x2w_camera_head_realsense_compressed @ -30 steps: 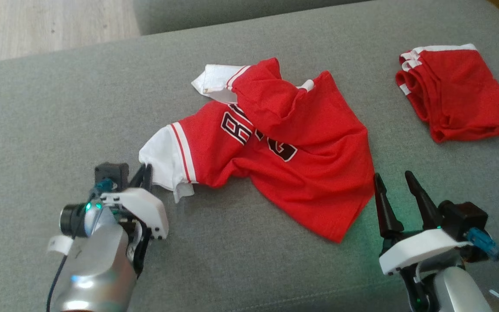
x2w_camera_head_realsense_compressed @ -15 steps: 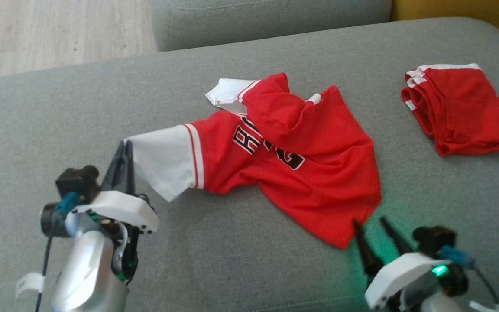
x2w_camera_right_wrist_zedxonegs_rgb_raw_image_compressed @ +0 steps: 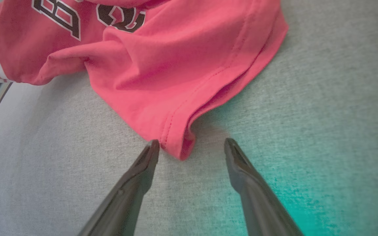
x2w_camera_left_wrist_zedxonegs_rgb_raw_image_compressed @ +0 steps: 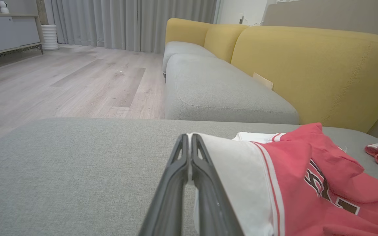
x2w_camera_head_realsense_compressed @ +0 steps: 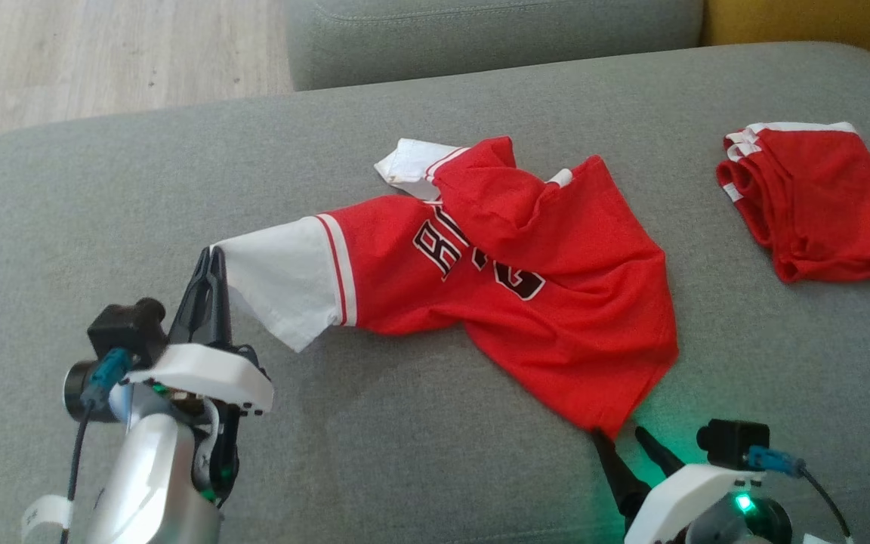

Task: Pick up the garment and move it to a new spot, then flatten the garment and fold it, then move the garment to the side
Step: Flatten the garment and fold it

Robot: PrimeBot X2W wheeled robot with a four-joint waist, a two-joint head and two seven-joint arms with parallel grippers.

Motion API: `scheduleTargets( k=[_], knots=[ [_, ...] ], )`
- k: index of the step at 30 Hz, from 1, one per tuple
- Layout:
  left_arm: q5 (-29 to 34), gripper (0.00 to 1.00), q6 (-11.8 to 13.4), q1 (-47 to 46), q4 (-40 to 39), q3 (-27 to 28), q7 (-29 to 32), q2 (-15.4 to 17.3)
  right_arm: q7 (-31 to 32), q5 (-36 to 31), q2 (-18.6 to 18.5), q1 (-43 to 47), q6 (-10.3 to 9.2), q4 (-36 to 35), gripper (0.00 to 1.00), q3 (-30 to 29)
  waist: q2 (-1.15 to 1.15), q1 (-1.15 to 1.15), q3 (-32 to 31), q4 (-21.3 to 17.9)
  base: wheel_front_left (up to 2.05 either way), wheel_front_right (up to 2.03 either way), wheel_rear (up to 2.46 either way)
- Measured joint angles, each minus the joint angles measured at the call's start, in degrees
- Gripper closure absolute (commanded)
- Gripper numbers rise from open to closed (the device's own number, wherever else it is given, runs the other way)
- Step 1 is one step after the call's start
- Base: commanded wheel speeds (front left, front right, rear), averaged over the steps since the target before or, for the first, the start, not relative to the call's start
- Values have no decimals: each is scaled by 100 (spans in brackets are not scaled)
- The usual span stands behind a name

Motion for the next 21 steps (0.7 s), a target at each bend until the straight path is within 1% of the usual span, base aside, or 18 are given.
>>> scheduleTargets(
  k=[6,7,15,16,17,18,19,21],
  knots=[
    [21,100,-51,7,0,-2,0,-35,-12,149,-2,-76,0,163,0,166,0,0,-16,77,0,0,0],
    [21,100,-52,6,0,-3,0,-41,-32,250,-2,-141,0,222,0,197,0,0,-8,106,0,0,0],
    [24,100,-96,5,0,-5,0,-57,-260,403,-5,-447,0,514,0,352,0,0,70,193,0,0,0],
    [24,100,-96,5,0,-5,0,-59,-265,408,-7,-485,0,541,16,377,0,0,81,201,0,0,0],
    [24,100,-97,5,0,-5,0,-63,-285,413,-8,-522,0,570,68,405,0,0,90,209,0,0,0],
    [24,100,-101,5,0,-5,0,-66,-293,441,-9,-563,0,610,92,436,0,0,97,215,0,0,0],
    [24,100,-103,5,0,-5,0,-68,-320,463,-14,-595,0,642,100,471,0,0,100,221,0,0,0],
    [24,100,-103,2,5,0,0,-71,-337,477,-21,-640,0,700,100,552,0,0,91,229,0,0,0]
  ],
)
